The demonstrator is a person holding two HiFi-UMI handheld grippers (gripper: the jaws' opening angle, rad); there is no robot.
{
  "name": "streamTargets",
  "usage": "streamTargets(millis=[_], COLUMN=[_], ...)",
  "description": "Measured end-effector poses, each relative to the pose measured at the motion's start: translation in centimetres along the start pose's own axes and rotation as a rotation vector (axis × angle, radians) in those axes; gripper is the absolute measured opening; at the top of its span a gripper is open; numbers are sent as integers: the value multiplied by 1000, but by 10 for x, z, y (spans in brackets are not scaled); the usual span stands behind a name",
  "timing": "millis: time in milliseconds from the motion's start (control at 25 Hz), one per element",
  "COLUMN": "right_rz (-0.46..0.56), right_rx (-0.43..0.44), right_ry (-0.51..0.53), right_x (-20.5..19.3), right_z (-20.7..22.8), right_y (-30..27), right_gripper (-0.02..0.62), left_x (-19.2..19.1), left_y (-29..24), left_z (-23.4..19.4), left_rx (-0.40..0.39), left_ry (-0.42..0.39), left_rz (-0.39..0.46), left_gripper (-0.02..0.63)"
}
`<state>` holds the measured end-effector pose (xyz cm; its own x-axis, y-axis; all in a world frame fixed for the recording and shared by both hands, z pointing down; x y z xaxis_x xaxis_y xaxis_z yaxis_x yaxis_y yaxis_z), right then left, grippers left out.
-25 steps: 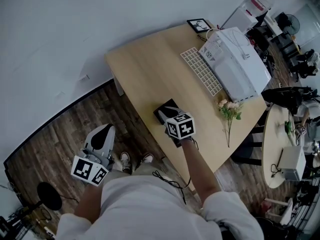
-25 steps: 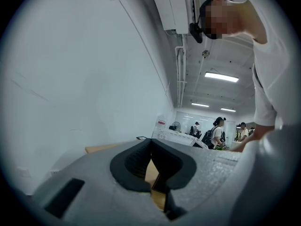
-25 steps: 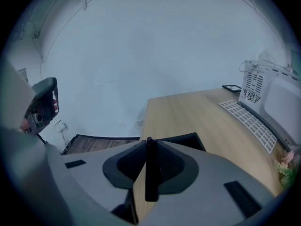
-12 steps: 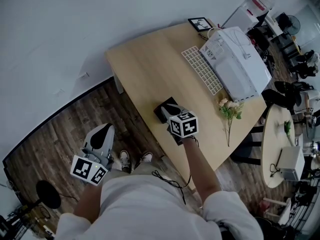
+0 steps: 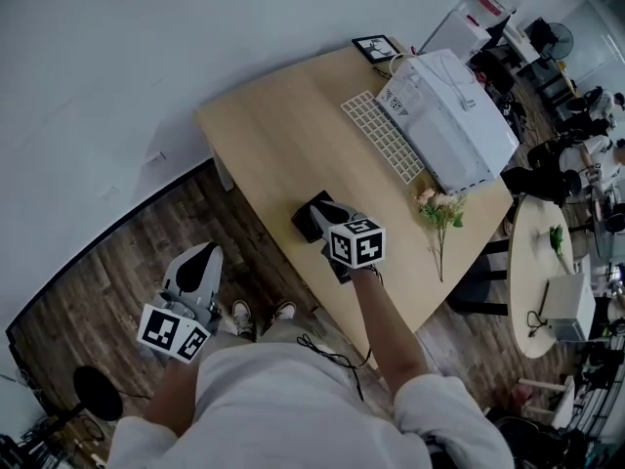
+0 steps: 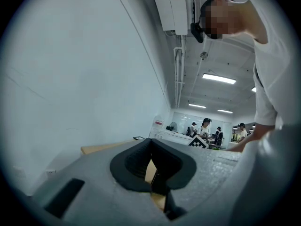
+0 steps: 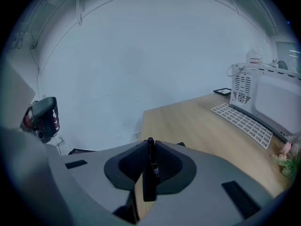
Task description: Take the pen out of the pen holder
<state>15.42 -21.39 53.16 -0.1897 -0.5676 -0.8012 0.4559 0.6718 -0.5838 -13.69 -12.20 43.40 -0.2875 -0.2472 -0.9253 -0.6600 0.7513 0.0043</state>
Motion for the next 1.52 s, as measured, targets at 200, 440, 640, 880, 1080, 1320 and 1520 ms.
streamTargets(millis=[200,440,640,880,1080,1320,1520], right_rz=[52,108,159,222,296,425,545], right_rx=[-16,-22,-37,-47,-52,-61,-81], right_ry=[-30,-56,-84,-80,-72,-61,-57], right_x=[7,13,18,37,55,87,111], right_z=[1,3,8,12,16,21,26], right_y=[12,27,43,61,82,122,165], right_gripper=[47,46,46,46,46,46,46], left_x=[1,8,12,21,30,51,65], left_y=[-12,-30,-39,-45,-49,-53,-59], left_z=[5,14,21,18,17,12,9], left_rx=[-35,-79,-104,-106,-104,-91,-87], left_ry=[-10,-30,-52,-74,-97,-131,-161], left_rz=[-4,5,11,21,44,94,122], left_gripper=[12,12,12,12,12,12,12])
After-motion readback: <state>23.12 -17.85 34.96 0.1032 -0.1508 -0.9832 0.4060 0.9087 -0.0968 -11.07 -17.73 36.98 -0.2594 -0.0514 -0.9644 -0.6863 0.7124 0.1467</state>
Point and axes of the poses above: the fingertips, and each gripper's own axes: y backward along the fingers, z to its right, x out of its top, the point moved 7 cm from there along y, backward along the fingers, and after that the axes turned 6 degrees about y, right-handed, at the moved point
